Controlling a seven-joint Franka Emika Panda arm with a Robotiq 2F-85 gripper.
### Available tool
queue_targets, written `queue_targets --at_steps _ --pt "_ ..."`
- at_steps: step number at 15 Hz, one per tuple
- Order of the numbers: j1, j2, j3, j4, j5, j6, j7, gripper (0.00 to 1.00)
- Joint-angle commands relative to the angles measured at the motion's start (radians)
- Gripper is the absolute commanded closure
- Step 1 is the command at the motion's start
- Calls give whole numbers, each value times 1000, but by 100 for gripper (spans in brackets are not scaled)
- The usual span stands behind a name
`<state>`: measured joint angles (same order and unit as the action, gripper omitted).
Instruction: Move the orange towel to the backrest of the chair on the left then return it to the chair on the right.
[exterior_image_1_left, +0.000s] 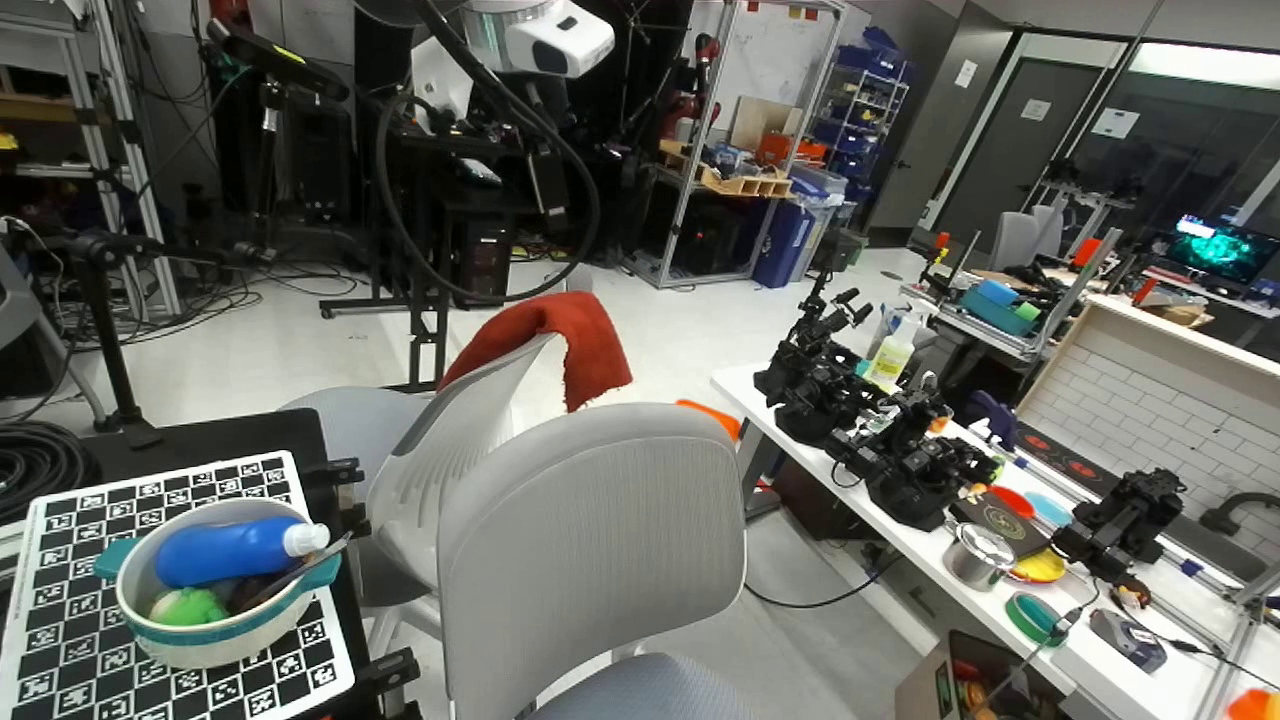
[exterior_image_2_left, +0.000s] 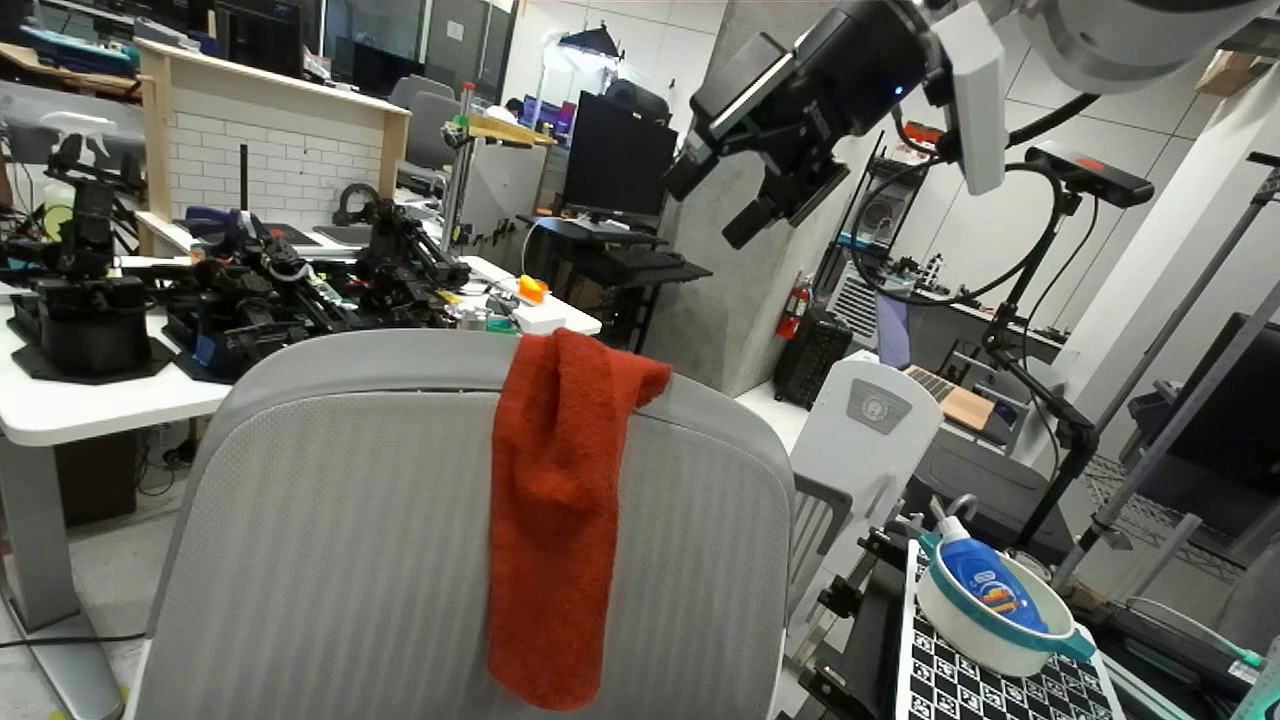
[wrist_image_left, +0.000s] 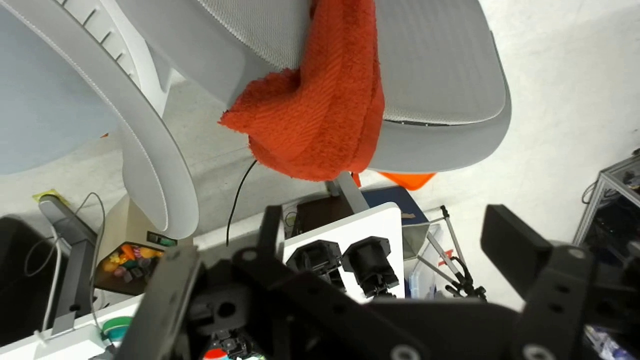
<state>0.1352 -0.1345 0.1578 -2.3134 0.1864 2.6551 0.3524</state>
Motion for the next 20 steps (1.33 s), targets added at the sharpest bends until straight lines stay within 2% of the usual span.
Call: queue_targets --at_steps 1,6,9,15,20 --pt "4 -95 -6 -51 38 -69 -7 0" --pt "11 -146 -11 -64 108 -158 -16 0" --pt "7 -124 -17 -48 135 -175 -18 0" --pt "-15 -2 -40 38 148 -179 -16 0" --pt "-36 157 -59 197 132 -200 6 0"
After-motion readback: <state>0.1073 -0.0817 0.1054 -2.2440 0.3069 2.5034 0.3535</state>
